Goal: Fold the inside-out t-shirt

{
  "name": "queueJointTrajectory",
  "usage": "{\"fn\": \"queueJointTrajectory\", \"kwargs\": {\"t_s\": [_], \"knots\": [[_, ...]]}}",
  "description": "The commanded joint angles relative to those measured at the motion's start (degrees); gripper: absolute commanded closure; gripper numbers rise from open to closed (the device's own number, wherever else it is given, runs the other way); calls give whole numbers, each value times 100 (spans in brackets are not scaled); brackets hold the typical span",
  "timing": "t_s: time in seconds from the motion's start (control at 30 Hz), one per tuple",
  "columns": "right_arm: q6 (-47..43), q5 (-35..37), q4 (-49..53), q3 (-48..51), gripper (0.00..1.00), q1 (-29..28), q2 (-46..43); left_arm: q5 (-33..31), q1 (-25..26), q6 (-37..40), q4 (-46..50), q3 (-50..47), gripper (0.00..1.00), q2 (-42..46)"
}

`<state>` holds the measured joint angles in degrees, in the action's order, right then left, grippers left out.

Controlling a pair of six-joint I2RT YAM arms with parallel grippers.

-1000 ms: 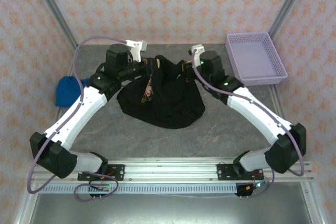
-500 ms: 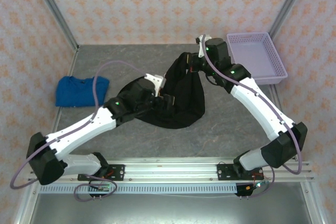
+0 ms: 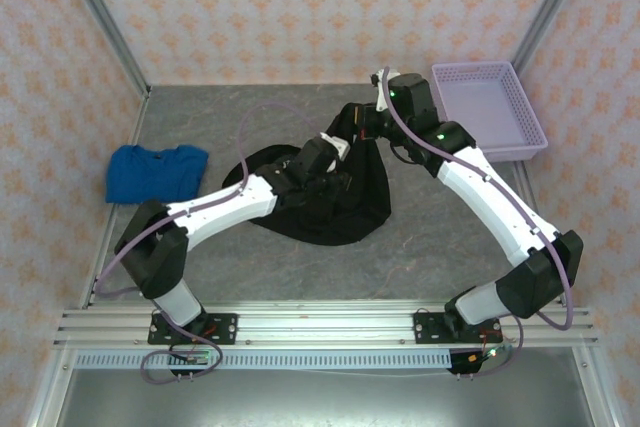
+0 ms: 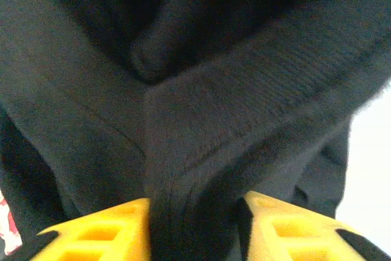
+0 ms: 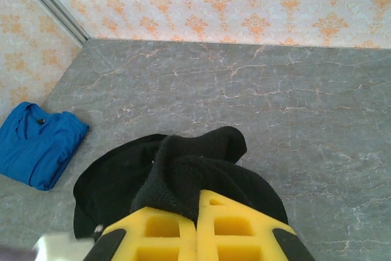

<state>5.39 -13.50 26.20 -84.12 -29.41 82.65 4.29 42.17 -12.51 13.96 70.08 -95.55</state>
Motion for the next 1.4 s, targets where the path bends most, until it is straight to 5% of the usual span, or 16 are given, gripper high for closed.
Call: {"fn": "queueJointTrajectory", "kwargs": {"t_s": [0.0, 0.07, 0.17, 0.2, 0.3, 0.37, 0.5, 0.63, 0.87, 1.0, 1.07, 1.13, 1.37], "knots": [[29, 54, -79, -247, 100, 88, -10, 314, -140, 41, -242, 263, 86, -110], [30, 197, -148, -510, 93, 150, 219, 682, -205, -153, -339, 242, 100, 70], [-154, 1498, 754, -1465, 55, 268, 858, 1405, -402, -1156, -971, -102, 100, 785], [-256, 1900, 1153, -1670, 50, 269, 976, 1408, -464, -1504, -1059, -158, 100, 986], [-287, 1513, 828, -136, 35, 262, 14, 1274, -669, -2163, -767, -112, 100, 1329], [58, 876, 255, 1348, 34, 132, -1098, 1221, -790, -2287, -583, -55, 100, 1398], [768, 807, -79, 2995, 35, -763, -2111, 1193, -910, -2371, -434, 46, 100, 1432], [1472, 568, -1409, 4099, 35, -1409, -1683, 1201, -930, -2378, -346, 180, 100, 1413], [1920, 1060, -2837, 4500, 32, -1533, -431, 1147, -928, -2373, -291, 235, 100, 1490], [1827, 1382, -2783, 4140, 38, -1603, 437, 1040, -937, -2411, -257, 258, 100, 1532], [1637, 1855, -2221, 3902, 74, -1602, 612, 974, -976, -2472, -203, 308, 100, 1579], [1362, 2361, -1560, 3772, 100, -1462, 290, 943, -1082, -2607, -154, 339, 100, 1676], [255, 2643, 229, 2622, 100, 116, -2510, 1517, -1235, -2976, -242, 706, 100, 2483]]}}
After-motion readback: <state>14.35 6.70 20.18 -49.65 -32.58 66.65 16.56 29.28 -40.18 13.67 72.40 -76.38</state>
